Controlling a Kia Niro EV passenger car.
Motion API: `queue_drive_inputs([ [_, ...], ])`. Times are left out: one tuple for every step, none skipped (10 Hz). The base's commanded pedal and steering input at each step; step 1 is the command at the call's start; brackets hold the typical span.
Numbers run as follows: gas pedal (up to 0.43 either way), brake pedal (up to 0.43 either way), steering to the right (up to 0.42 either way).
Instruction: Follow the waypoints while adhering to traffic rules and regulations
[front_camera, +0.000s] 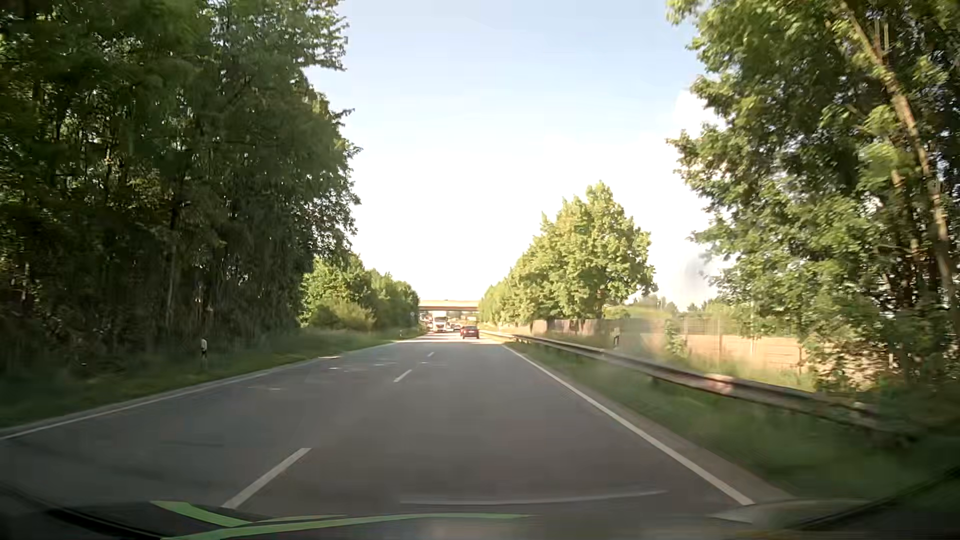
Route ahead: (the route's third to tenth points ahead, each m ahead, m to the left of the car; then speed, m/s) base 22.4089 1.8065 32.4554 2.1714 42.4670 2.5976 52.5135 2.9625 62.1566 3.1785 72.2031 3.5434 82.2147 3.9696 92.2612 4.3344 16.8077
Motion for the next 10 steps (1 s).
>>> queue_drive_inputs([
  [0.059, 0.000, -0.001],
  [0.059, 0.000, -0.001],
  [0.059, 0.000, -0.001],
  [0.059, 0.000, -0.001],
  [0.059, 0.000, 0.000],
  [0.059, 0.000, 0.000],
  [0.059, 0.000, 0.000],
  [0.059, 0.000, 0.000],
  [0.059, 0.000, 0.000],
  [0.047, 0.000, 0.000],
])
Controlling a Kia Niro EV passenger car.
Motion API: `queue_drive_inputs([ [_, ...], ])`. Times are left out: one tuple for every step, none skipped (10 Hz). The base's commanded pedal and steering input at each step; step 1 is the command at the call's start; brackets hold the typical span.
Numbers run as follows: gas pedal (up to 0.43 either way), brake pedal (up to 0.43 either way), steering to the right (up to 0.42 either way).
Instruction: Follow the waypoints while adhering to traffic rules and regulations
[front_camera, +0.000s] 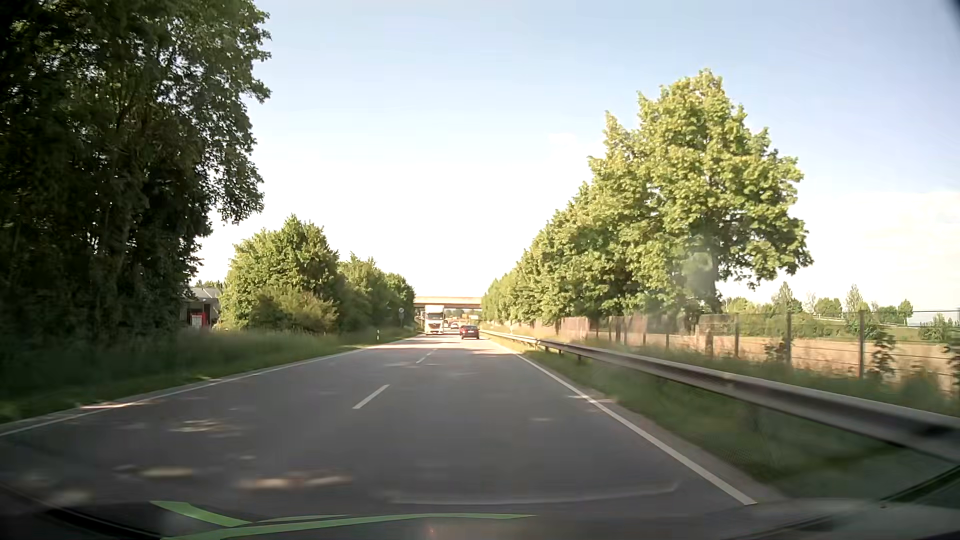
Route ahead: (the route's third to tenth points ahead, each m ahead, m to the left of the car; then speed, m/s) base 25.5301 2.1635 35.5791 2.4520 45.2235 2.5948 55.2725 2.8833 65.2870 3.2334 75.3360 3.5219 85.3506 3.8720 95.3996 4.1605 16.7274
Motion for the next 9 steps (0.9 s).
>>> queue_drive_inputs([
  [0.047, 0.000, 0.000],
  [0.047, 0.000, 0.000],
  [0.047, 0.000, 0.000],
  [0.047, 0.000, 0.000],
  [0.047, 0.000, 0.000],
  [0.047, 0.000, 0.000],
  [0.047, 0.000, 0.000],
  [0.047, 0.000, -0.001],
  [0.059, 0.000, -0.001],
])
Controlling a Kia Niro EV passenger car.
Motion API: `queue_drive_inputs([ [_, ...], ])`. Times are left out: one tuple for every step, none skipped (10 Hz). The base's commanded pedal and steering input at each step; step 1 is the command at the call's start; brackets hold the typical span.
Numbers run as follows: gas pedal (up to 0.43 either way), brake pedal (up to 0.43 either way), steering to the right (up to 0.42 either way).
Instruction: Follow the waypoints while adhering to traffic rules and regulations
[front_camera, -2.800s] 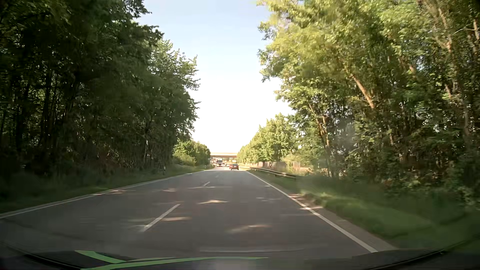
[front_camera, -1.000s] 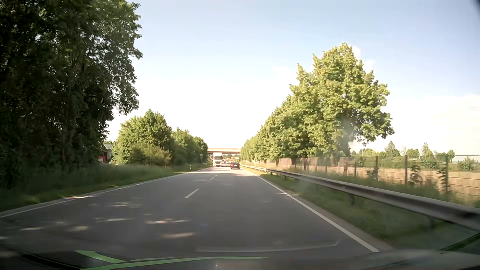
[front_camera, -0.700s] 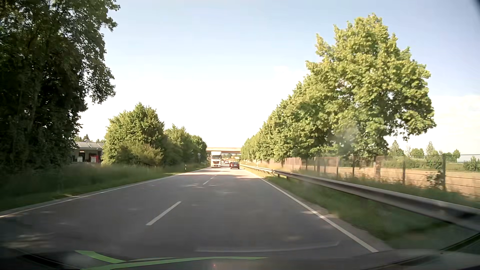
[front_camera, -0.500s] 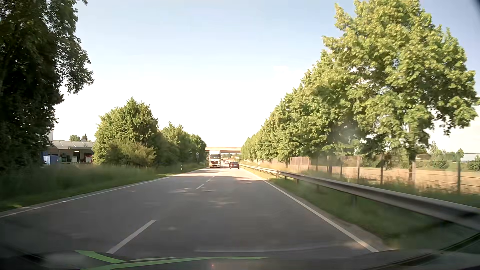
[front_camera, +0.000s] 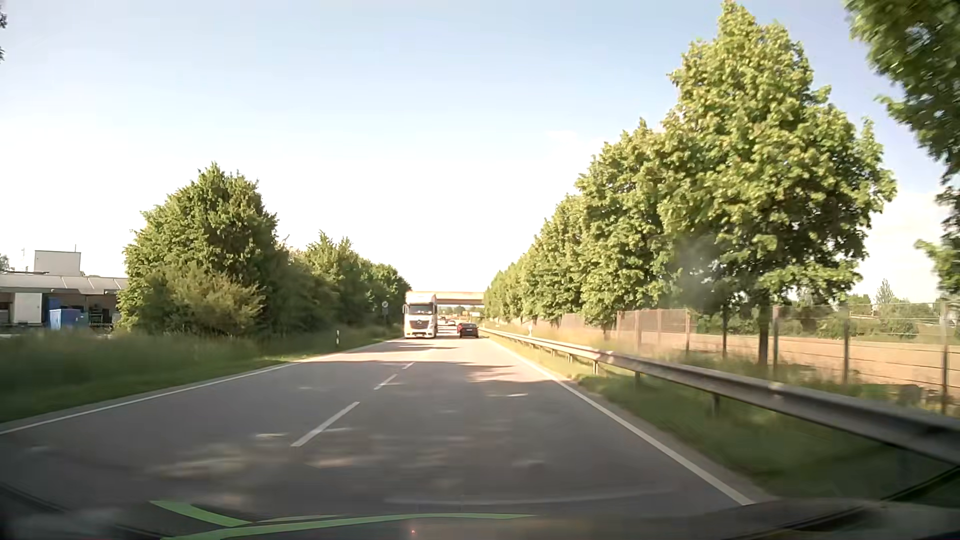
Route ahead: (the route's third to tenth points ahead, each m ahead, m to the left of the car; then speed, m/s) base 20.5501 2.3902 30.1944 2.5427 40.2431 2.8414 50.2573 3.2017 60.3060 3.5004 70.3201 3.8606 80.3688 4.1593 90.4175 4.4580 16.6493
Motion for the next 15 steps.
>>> queue_drive_inputs([
  [0.059, 0.000, -0.001],
  [0.067, 0.000, -0.002],
  [0.067, 0.000, -0.003],
  [0.067, 0.000, -0.003],
  [0.079, 0.000, -0.004],
  [0.079, 0.000, -0.004],
  [0.079, 0.000, -0.004],
  [0.079, 0.000, -0.004],
  [0.079, 0.000, -0.004],
  [0.079, 0.000, -0.004],
  [0.079, 0.000, -0.004],
  [0.079, 0.000, -0.004],
  [0.079, 0.000, -0.004],
  [0.079, 0.000, -0.002],
  [0.067, 0.000, 0.000],
])
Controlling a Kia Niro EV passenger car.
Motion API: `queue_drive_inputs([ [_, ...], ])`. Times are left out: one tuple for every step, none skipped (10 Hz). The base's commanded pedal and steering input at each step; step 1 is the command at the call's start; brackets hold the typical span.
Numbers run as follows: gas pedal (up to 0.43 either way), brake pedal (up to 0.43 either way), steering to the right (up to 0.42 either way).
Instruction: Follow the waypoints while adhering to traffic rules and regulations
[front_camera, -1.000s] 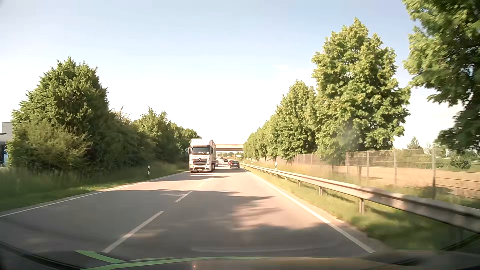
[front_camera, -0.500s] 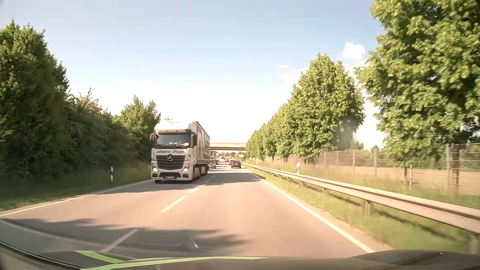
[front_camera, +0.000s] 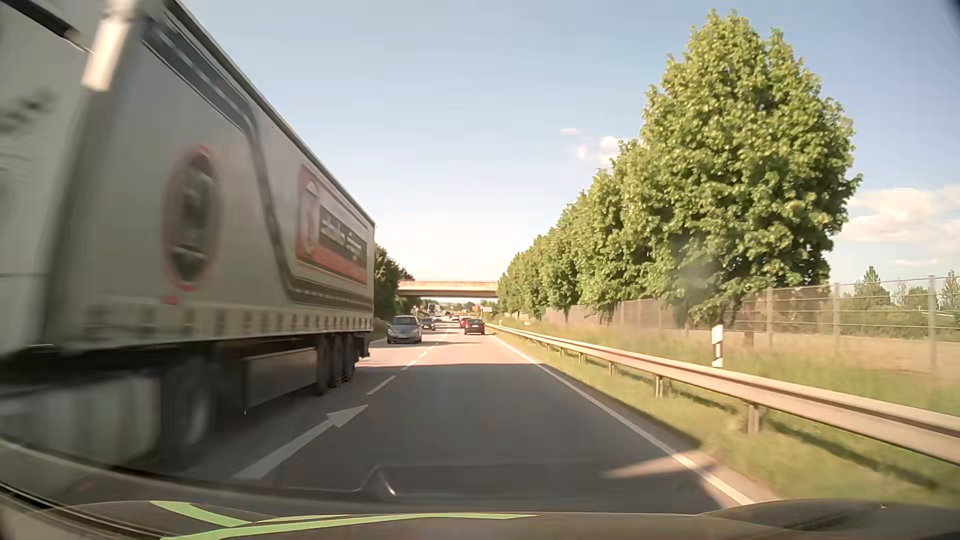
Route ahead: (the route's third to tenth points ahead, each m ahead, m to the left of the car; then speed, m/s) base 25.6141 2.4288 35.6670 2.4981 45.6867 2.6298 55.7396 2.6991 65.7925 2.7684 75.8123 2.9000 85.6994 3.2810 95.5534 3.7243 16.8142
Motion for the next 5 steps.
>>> queue_drive_inputs([
  [0.067, 0.000, 0.000],
  [0.067, 0.000, 0.000],
  [0.059, 0.000, 0.000],
  [0.059, 0.000, 0.000],
  [0.059, 0.000, 0.000],
])
